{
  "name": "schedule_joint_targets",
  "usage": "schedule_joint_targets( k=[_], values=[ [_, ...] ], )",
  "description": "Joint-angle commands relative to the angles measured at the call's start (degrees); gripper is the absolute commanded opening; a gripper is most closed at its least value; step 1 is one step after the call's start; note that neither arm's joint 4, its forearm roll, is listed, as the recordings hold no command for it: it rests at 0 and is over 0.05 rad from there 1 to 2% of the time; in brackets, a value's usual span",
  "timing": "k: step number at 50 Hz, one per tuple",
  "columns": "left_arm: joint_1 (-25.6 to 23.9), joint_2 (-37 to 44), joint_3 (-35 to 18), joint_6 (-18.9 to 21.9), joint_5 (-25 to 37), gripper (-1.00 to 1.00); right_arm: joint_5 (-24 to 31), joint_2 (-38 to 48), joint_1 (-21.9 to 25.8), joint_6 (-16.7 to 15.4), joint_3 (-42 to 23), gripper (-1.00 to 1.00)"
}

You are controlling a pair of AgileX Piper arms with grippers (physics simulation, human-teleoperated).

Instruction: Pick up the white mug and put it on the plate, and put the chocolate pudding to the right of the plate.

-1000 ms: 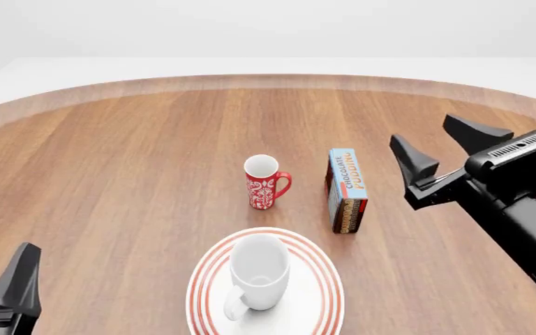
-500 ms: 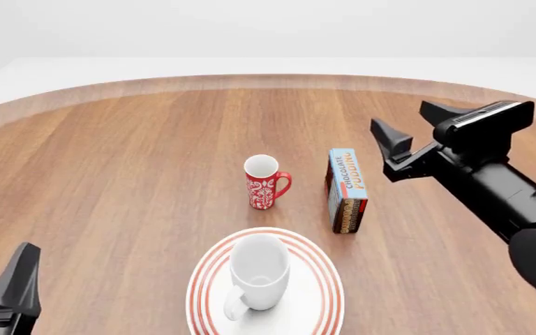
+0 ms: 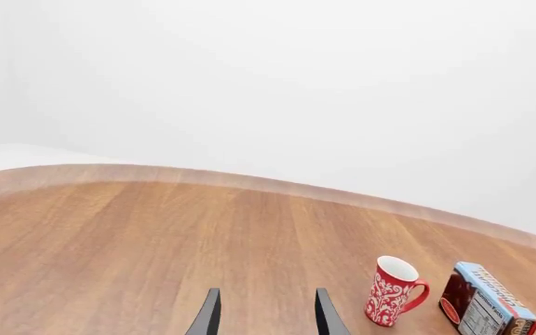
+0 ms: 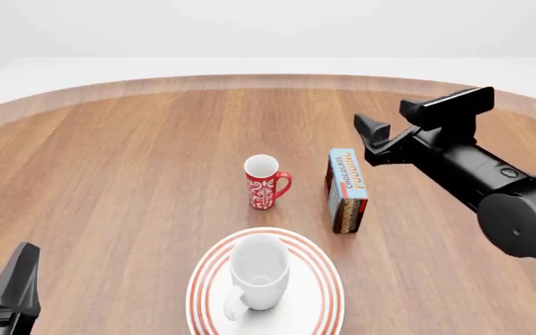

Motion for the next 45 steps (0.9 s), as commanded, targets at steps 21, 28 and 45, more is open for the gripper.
schedule_joint_targets(
  k=[21, 28, 45],
  values=[
    [0.1, 0.0, 0.0, -0.3, 0.2, 1.00, 3.8, 5.6, -2.4, 3.7, -4.8, 1.00],
    [0.1, 0.0, 0.0, -0.3, 0.2, 1.00, 4.3, 6.6, -3.2, 4.5, -5.6, 1.00],
    [0.1, 0.0, 0.0, -0.3, 0.1, 1.00, 6.2, 8.4, -4.7, 8.4, -7.2, 1.00]
  ],
)
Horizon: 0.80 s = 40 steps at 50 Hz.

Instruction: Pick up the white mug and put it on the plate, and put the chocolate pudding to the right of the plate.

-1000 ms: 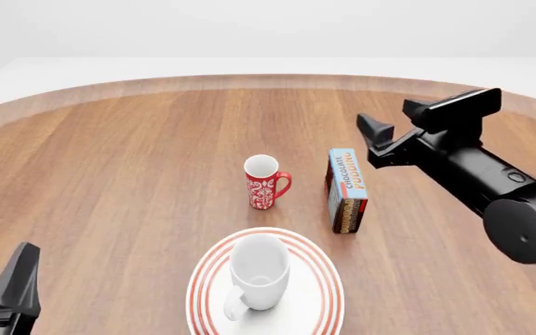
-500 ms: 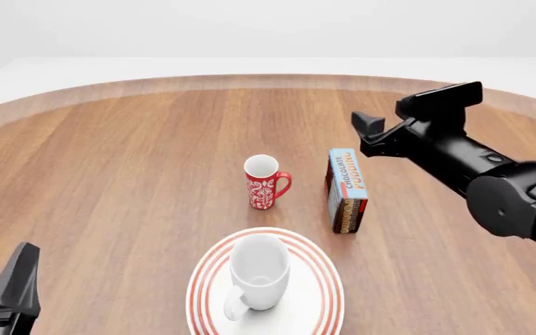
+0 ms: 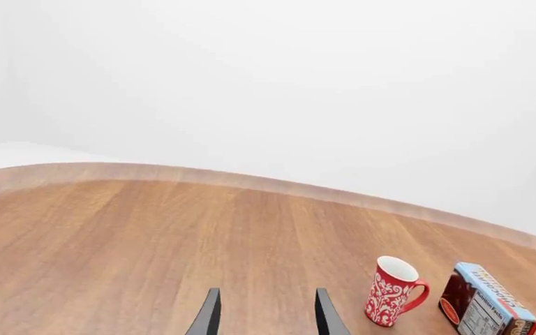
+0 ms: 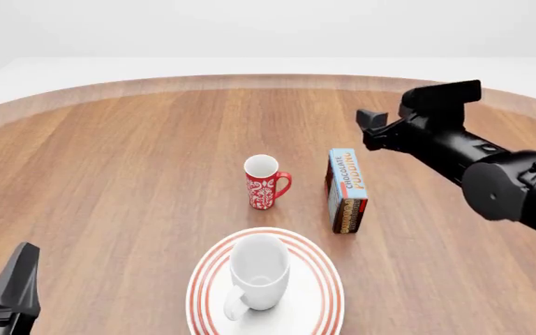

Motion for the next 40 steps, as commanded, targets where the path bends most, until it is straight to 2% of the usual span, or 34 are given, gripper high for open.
schedule_joint_targets(
  k=[1, 10, 40],
  values=[
    [0.0, 0.0, 0.0, 0.0, 0.0, 1.00, 1.0, 1.0, -1.1, 2.2, -0.8, 1.00],
    [0.1, 0.0, 0.0, 0.0, -0.1, 1.00, 1.8, 1.8, -1.9, 4.1, -1.5, 1.00],
    [0.1, 0.0, 0.1, 0.0, -0.1, 1.00, 1.7, 5.8, -3.3, 6.9, -3.1, 1.00]
  ],
)
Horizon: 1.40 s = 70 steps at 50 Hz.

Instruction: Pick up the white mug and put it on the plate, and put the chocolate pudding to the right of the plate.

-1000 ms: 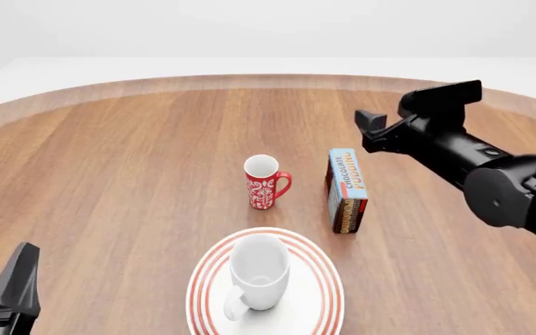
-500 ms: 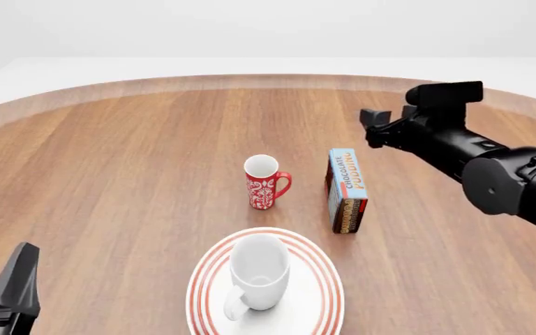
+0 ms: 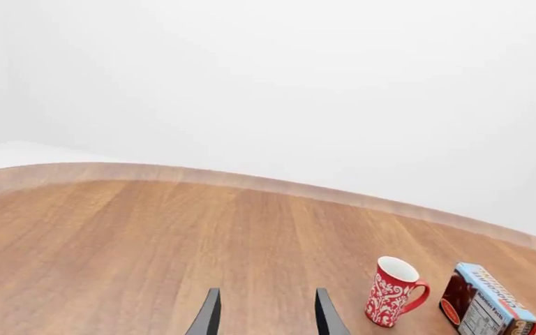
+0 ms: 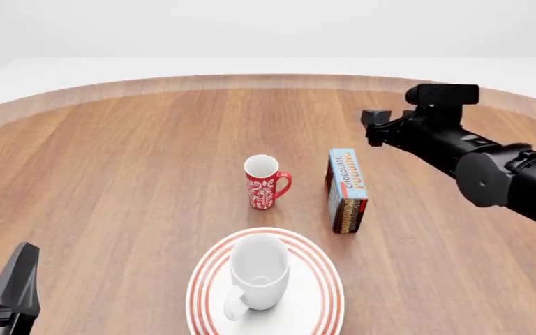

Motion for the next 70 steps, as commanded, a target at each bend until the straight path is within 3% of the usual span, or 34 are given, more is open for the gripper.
schedule_joint_targets(
  k=[1, 70],
  values=[
    [0.0, 0.0, 0.0, 0.0, 0.0, 1.00, -0.1, 1.4, -0.5, 0.9, -0.6, 1.00],
    [0.0, 0.0, 0.0, -0.2, -0.2, 1.00, -3.4, 11.1, 0.3, 1.7, -2.2, 1.00]
  ],
)
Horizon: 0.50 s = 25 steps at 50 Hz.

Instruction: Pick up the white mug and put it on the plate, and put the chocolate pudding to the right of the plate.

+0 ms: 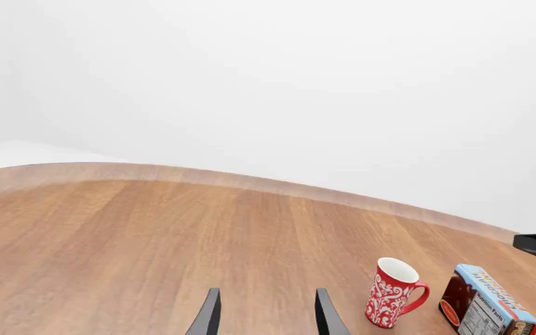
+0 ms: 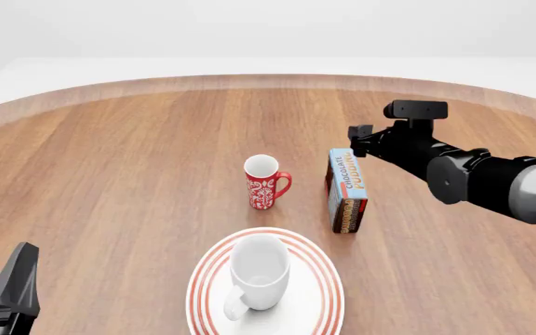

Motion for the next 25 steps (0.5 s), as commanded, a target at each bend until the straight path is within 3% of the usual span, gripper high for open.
schedule_joint_targets(
  k=[1, 25],
  values=[
    [-0.1, 0.0, 0.0, 0.0, 0.0, 1.00, -0.7, 1.6, 0.2, -0.1, -0.2, 1.00],
    [-0.1, 0.0, 0.0, 0.0, 0.0, 1.00, -2.0, 4.5, 0.6, 0.2, 0.0, 1.00]
  ],
)
